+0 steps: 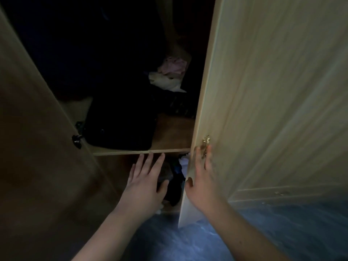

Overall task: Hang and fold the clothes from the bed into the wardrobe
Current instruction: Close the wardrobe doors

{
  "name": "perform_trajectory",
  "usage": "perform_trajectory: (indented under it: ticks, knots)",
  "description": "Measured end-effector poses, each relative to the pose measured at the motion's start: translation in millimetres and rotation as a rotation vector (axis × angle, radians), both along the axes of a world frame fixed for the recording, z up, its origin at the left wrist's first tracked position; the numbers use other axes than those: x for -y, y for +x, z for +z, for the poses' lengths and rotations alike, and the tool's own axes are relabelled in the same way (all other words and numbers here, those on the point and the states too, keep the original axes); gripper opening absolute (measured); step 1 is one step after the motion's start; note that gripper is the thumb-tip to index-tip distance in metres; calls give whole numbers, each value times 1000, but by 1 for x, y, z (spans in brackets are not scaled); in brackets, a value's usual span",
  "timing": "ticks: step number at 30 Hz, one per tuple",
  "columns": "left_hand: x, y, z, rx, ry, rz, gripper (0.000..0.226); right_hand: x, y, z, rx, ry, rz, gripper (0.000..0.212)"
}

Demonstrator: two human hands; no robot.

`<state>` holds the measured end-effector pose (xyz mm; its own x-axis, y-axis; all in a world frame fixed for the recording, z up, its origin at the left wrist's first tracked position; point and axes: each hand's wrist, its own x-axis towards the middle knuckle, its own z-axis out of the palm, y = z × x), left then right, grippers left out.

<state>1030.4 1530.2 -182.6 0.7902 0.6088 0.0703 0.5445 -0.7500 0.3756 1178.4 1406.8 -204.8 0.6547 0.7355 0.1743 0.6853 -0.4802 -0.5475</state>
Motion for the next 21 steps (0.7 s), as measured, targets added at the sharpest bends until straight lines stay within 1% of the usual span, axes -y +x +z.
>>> perform_trajectory:
  ticks: [4, 8, 16, 21]
  knots:
    - [-18, 9, -8, -8, -35, 44, 75, -21, 17, -2, 6, -15, 38, 104]
    - [-22, 30, -15, -50, -74, 98, 75, -36, 45, -10, 14, -4, 123, 105]
    - [-16, 71, -17, -78, -54, 281, 72, -49, 95, -10, 15, -30, 324, 101]
    - [-6, 71, -20, -97, -11, 364, 73, -50, 102, -10, 9, -32, 374, 104]
